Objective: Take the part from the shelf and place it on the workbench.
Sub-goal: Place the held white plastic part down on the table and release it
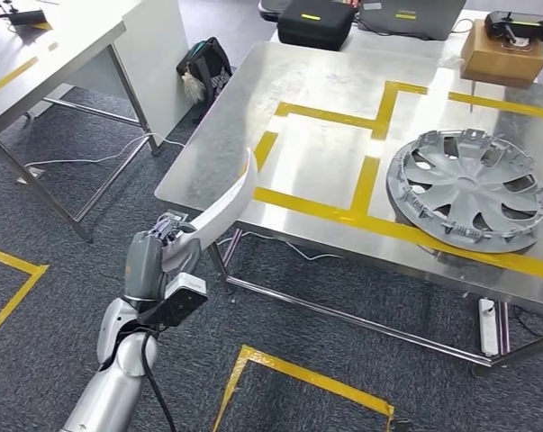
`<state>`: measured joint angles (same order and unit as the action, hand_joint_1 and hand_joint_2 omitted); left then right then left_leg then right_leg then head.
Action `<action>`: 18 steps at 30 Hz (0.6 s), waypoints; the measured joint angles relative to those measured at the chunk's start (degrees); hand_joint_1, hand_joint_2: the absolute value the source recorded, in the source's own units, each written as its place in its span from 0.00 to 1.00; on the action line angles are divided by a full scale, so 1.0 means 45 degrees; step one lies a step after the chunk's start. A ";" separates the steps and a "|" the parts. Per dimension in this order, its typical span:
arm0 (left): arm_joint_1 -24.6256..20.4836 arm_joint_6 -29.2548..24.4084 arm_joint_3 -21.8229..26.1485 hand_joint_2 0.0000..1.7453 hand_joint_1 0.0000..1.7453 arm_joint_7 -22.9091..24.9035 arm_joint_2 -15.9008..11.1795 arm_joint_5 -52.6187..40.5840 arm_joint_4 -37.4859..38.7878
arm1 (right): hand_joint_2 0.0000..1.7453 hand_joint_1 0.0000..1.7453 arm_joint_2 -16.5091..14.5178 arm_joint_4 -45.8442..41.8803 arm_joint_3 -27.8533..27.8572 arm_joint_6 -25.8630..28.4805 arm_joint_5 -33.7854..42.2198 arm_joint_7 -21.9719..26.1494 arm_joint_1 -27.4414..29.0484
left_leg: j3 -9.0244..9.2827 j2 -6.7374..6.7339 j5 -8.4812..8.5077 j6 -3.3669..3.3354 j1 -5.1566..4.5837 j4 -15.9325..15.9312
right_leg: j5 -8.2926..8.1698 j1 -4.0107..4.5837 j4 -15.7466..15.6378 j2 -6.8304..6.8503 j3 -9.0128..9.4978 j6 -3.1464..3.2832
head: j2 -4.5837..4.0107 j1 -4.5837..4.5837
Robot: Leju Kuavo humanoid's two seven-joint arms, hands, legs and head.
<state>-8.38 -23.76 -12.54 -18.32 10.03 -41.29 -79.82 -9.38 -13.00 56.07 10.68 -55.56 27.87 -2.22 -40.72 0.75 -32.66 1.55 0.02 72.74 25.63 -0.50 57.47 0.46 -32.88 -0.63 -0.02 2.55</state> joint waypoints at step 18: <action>-0.0045 0.0050 -0.0026 1.00 1.00 0.0000 0.0118 -0.0194 0.0120 | 1.00 0.00 0.0105 0.0005 0.0007 -0.0747 -0.0095 0.0019 -0.0007 | 0.1624 -0.0054 0.1842 -0.0678 -0.0028 -0.3627 | 0.1857 0.0043 0.2902 -0.0017 -0.1466 -0.0751 | 0.0005 0.0028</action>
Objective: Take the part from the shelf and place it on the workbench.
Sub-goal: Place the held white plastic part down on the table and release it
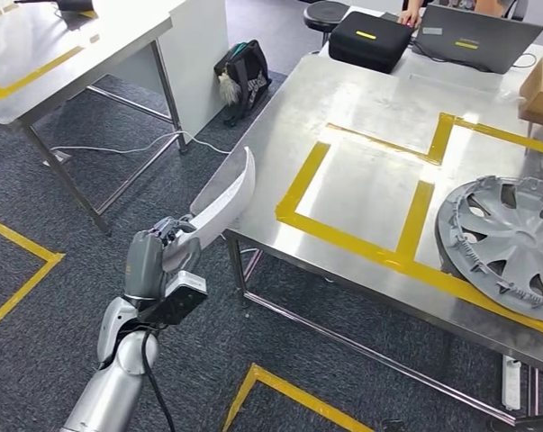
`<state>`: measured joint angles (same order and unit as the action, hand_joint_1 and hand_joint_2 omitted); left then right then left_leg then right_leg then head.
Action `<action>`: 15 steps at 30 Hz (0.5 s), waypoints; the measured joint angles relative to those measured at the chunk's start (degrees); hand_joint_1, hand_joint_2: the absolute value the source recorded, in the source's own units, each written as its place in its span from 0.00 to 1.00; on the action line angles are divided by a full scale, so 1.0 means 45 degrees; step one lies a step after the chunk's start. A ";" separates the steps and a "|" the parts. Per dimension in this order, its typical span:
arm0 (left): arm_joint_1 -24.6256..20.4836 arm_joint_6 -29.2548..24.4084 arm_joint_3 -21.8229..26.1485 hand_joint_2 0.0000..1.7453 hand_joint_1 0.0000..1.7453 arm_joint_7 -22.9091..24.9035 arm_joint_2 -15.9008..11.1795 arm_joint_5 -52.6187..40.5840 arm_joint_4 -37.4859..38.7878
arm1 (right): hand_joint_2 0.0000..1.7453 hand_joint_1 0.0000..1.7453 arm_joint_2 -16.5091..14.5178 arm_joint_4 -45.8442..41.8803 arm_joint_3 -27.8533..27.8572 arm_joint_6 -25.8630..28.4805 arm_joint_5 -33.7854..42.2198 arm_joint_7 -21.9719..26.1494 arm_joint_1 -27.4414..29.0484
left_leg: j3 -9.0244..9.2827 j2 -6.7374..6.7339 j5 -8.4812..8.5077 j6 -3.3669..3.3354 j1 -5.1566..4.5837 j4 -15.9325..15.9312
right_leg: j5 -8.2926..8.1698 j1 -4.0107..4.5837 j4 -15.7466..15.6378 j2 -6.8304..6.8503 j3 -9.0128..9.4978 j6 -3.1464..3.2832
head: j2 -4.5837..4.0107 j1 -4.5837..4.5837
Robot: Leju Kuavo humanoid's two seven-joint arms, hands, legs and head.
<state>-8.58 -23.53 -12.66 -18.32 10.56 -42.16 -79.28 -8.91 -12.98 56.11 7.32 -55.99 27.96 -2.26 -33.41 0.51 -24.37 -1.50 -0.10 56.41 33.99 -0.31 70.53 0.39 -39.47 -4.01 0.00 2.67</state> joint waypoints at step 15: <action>-0.0244 0.0854 -0.1191 1.00 1.00 -0.0825 0.0040 -0.0327 0.0262 | 1.00 0.00 0.0200 0.0015 -0.0005 -0.0493 -0.0325 -0.0027 -0.0181 | -0.1755 -0.0113 -0.1404 0.0676 0.0020 0.3055 | -0.1768 -0.0065 -0.2821 -0.0729 0.1500 0.0752 | -0.0002 -0.0033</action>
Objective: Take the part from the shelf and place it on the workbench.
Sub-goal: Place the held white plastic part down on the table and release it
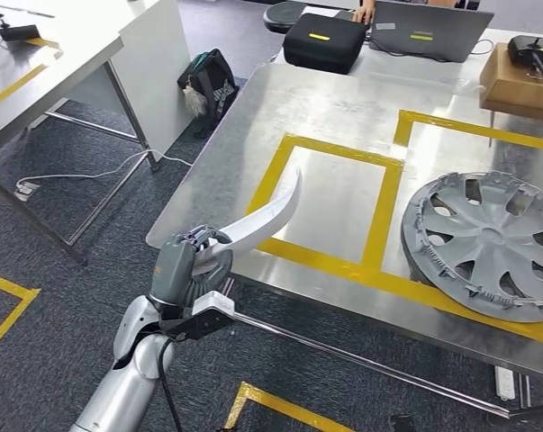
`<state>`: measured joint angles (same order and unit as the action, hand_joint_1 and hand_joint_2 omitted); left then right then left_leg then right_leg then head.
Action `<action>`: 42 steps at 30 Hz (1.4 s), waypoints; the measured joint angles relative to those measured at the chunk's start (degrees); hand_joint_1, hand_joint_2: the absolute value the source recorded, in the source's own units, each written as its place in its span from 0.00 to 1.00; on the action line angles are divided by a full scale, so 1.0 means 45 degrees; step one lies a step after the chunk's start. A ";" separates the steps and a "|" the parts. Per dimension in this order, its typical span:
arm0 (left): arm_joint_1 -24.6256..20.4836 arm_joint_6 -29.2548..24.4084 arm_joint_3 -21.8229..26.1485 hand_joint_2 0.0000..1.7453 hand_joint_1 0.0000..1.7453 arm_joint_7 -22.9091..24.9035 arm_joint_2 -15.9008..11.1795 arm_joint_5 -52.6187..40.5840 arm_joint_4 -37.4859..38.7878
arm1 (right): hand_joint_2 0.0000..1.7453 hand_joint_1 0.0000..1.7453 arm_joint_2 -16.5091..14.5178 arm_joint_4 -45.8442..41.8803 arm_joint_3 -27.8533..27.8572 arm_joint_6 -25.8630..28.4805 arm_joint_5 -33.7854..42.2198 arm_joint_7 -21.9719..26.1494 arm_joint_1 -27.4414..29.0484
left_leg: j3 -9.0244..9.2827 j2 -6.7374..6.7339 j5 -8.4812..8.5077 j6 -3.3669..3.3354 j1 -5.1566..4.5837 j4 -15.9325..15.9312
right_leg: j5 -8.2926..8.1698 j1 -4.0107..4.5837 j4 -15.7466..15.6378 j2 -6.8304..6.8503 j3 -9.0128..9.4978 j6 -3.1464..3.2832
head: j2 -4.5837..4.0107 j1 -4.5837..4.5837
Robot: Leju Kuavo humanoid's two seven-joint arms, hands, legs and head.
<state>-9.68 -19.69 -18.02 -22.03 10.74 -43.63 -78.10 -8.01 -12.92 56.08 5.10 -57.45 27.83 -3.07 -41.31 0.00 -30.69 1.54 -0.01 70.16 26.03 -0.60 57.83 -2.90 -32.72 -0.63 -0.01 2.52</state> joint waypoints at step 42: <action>-0.1560 0.1527 -0.1859 1.00 1.00 0.1189 -0.0099 -0.2792 0.1849 | 1.00 0.00 0.0098 0.0000 -0.0245 -0.0142 -0.0703 -0.0262 -0.0529 | 0.1191 0.0217 0.1816 -0.0221 0.0014 -0.2979 | 0.0182 0.0091 -0.0207 0.0412 0.0261 -0.0200 | 0.0002 0.0109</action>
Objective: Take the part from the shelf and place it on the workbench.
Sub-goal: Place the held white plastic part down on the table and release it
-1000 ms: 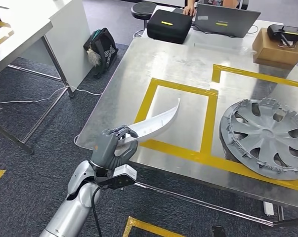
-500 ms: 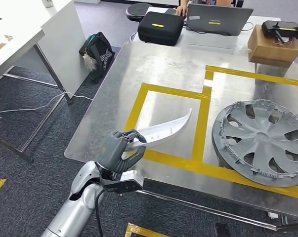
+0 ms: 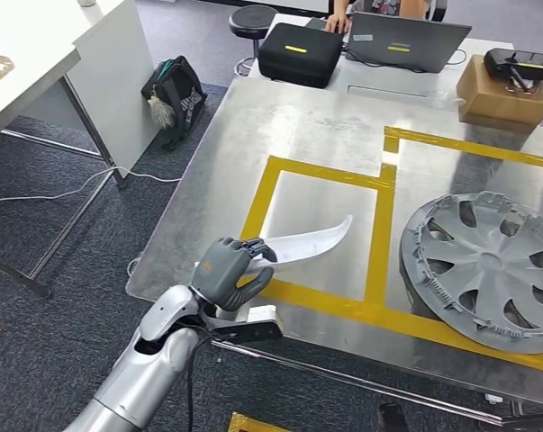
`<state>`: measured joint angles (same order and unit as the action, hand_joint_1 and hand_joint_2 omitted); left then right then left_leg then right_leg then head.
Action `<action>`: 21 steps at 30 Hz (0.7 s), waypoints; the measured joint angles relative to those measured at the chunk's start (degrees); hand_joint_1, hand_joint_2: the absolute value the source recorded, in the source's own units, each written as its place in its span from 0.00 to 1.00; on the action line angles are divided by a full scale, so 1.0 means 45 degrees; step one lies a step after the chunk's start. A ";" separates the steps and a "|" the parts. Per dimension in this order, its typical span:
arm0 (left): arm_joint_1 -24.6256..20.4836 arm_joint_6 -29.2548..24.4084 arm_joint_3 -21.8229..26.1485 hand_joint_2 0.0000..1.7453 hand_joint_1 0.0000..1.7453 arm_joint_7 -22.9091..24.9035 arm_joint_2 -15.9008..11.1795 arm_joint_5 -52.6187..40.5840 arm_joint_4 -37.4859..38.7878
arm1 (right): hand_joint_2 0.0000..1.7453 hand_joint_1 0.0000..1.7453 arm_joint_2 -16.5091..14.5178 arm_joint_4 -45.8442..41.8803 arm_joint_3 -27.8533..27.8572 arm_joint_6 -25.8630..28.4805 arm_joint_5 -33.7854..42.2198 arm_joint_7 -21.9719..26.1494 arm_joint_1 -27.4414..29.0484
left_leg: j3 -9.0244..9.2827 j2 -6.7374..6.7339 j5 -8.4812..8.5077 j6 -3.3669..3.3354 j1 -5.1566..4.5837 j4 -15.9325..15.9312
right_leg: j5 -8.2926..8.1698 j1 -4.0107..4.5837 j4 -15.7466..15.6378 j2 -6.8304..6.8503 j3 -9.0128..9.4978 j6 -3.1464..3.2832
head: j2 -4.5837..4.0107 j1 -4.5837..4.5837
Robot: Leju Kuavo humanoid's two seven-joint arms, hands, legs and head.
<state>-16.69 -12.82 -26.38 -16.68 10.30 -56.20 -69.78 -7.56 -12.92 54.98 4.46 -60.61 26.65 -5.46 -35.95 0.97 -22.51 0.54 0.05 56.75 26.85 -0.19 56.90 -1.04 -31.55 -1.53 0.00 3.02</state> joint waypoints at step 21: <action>-0.1797 -0.0585 -0.0818 1.00 1.00 0.1694 0.1121 -0.2717 0.3134 | 1.00 0.00 -0.0005 0.0000 -0.0488 -0.0073 -0.0288 -0.0278 -0.0261 | 0.0009 -0.0006 0.0041 -0.0086 -0.0006 -0.0008 | -0.0034 -0.0011 -0.0029 -0.0004 -0.0004 -0.0246 | 0.0000 -0.0006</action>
<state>-24.78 -15.45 -30.06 -9.05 15.34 -68.42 -55.68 -7.58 -12.92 52.78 4.13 -61.91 25.40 -6.63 -35.91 0.95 -22.33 0.16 0.02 56.72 26.70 -0.24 56.76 -1.06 -31.57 -2.63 0.00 2.99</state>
